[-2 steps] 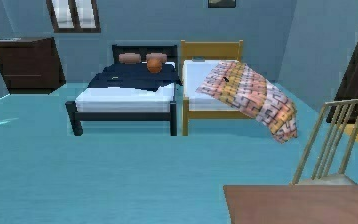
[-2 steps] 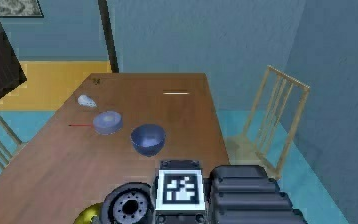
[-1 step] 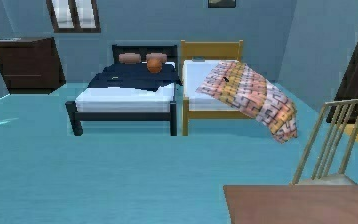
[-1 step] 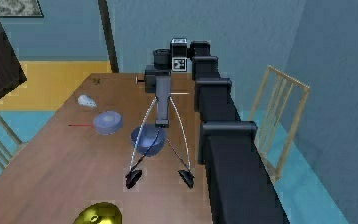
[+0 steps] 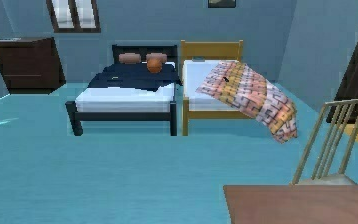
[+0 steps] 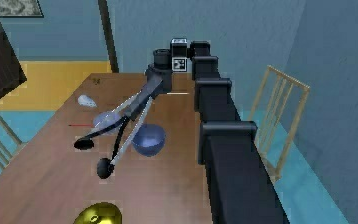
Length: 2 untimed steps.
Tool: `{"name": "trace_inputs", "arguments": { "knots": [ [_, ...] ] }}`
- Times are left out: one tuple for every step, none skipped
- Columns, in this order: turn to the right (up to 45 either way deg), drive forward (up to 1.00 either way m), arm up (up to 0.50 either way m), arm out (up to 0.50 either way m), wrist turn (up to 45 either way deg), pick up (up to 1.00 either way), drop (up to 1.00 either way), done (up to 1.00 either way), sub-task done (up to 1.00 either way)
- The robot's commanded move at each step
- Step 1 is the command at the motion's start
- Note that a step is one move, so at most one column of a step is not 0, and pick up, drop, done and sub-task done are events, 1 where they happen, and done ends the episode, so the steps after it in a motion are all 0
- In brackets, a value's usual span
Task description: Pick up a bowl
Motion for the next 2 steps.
{"name": "trace_inputs", "arguments": {
  "knots": [
    [0.0,0.00,0.00,0.00,45.0,0.00,0.00,0.00,0.00],
    [0.0,0.00,0.00,0.00,45.0,0.00,0.00,0.00,0.00]
  ]
}}
